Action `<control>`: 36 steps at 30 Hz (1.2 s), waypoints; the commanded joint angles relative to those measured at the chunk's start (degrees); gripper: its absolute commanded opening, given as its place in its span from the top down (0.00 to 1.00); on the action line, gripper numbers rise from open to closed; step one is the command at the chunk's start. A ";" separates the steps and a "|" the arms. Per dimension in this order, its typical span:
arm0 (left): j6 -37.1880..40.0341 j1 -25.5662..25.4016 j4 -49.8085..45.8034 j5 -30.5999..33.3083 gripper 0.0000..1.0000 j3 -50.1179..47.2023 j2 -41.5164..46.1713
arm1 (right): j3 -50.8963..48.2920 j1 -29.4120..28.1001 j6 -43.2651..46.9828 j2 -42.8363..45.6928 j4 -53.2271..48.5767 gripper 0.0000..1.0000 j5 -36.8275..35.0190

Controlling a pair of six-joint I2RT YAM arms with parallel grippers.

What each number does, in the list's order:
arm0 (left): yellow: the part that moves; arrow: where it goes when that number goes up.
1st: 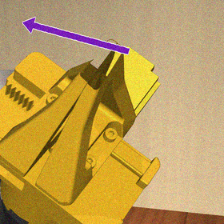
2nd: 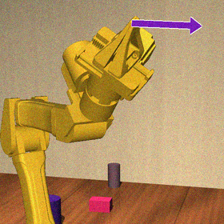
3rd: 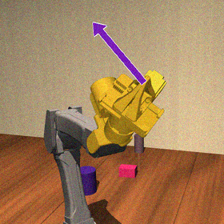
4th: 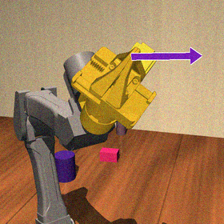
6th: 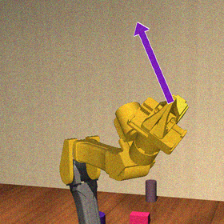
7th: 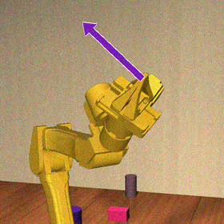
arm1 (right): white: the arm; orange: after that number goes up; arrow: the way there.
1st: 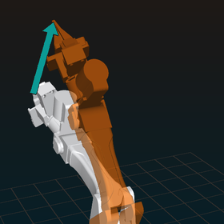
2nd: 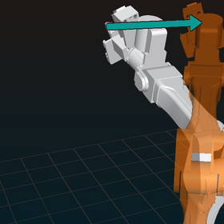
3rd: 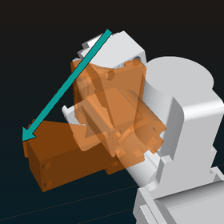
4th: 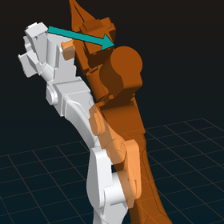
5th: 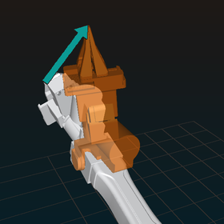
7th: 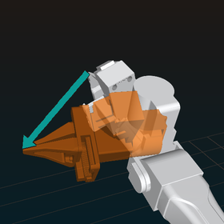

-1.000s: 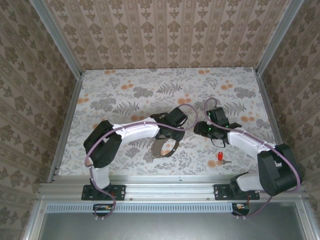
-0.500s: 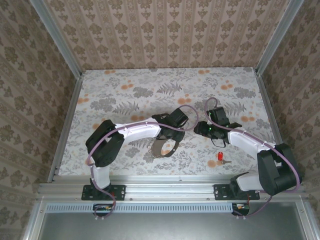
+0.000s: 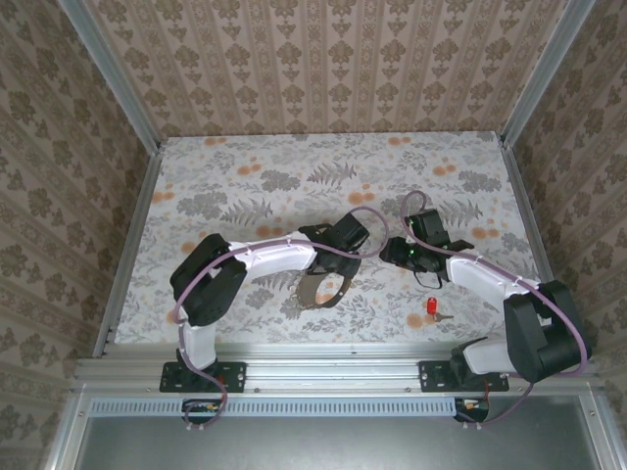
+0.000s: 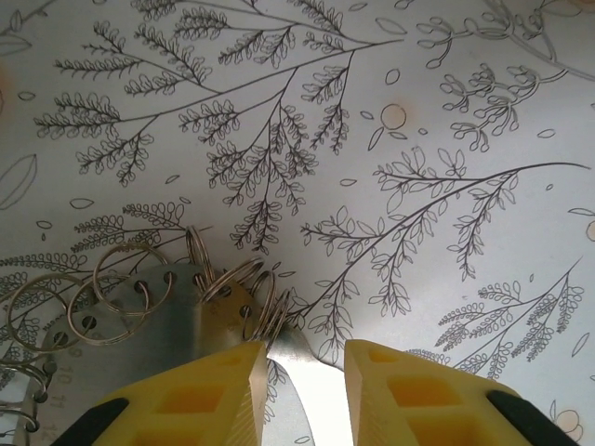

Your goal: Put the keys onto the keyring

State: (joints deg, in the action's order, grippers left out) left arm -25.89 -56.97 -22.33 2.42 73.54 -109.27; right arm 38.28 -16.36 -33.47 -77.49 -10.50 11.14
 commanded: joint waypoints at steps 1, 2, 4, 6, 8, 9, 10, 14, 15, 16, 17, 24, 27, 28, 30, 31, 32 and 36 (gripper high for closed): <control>-0.84 -0.34 0.56 0.57 0.70 -0.76 -1.11 | 0.21 0.27 -0.49 -0.48 0.23 0.50 1.31; -0.83 -0.32 0.59 0.66 0.70 -0.81 -1.12 | 0.21 0.24 -0.45 -0.47 0.30 0.50 1.26; -0.83 -0.27 0.79 0.90 0.70 -1.02 -1.12 | 0.13 0.25 -0.45 -0.39 0.40 0.50 1.38; -0.83 -0.33 0.86 1.01 0.70 -1.04 -1.18 | 0.04 0.27 -0.45 -0.39 0.47 0.50 1.44; -0.83 -0.28 0.84 1.14 0.70 -1.00 -1.29 | 0.06 0.27 -0.45 -0.36 0.57 0.50 1.52; -0.83 -0.31 0.93 1.25 0.70 -1.03 -1.38 | -0.04 0.26 -0.45 -0.25 0.57 0.50 1.58; -0.83 -0.20 0.97 1.28 0.70 -1.02 -1.46 | -0.01 0.25 -0.45 -0.26 0.57 0.50 1.61; -0.83 -0.10 0.97 1.28 0.70 -0.79 -2.04 | -0.04 0.23 -0.38 -0.22 0.86 0.50 1.77; -0.83 -0.09 1.06 1.28 0.71 -0.76 -2.21 | -0.05 0.22 -0.36 -0.22 0.83 0.50 1.78; -0.84 -0.10 1.13 1.28 0.71 -0.76 -2.34 | -0.05 0.24 -0.28 -0.28 0.83 0.50 1.81; -0.83 0.01 1.14 1.28 0.71 -0.74 -2.43 | -0.05 0.27 -0.28 -0.29 0.90 0.50 1.81; -1.00 0.16 1.25 1.41 0.73 -0.92 -2.96 | -0.14 0.20 -0.19 -0.31 1.19 0.50 2.10; -1.09 0.14 1.39 1.70 0.76 -0.92 -3.14 | -0.14 0.23 -0.10 -0.20 1.33 0.50 2.14; -1.06 0.24 1.41 1.79 0.78 -0.85 -3.23 | -0.19 0.24 -0.10 -0.21 1.36 0.50 2.16; -1.02 0.24 1.47 2.07 0.84 -0.76 -3.31 | -0.23 0.26 -0.18 -0.26 1.45 0.50 2.22; -1.01 0.27 1.41 2.22 0.86 -0.64 -3.31 | -0.23 0.27 -0.19 -0.22 1.54 0.50 2.22; -0.92 0.24 1.30 2.41 0.87 -0.60 -3.31 | -0.23 0.24 -0.19 -0.25 1.54 0.50 2.38; -0.32 0.28 1.42 2.80 1.00 -0.67 -2.49 | -0.05 0.21 -0.37 -0.07 1.37 0.50 2.72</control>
State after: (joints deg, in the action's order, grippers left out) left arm -26.50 -56.93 -20.69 3.99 73.12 -111.70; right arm 38.28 -16.36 -33.45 -77.62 -9.32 12.47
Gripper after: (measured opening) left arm 0.062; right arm 0.503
